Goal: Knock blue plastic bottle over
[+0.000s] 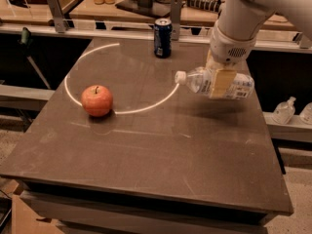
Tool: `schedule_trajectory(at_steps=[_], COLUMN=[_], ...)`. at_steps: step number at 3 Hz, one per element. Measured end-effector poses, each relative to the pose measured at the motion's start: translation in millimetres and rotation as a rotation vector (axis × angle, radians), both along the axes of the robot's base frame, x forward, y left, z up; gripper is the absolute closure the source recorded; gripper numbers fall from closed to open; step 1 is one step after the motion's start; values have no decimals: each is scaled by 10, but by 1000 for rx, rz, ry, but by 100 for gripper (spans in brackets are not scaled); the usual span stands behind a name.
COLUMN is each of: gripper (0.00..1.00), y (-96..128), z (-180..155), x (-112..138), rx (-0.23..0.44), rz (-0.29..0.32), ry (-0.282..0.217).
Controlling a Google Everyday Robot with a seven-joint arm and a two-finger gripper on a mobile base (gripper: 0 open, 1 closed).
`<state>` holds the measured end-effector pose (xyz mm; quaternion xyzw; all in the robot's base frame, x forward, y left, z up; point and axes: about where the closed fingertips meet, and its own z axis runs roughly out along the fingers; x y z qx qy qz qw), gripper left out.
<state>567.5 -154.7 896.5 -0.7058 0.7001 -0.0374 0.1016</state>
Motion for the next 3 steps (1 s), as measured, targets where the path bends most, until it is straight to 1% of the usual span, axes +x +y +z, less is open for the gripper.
schedule_trajectory(at_steps=[1, 2, 3], gripper=[62, 39, 16], y=[126, 248, 302], z=[-292, -456, -528], x=[20, 65, 117], rx=[-24, -23, -14], rz=[32, 58, 61], ry=[48, 64, 74])
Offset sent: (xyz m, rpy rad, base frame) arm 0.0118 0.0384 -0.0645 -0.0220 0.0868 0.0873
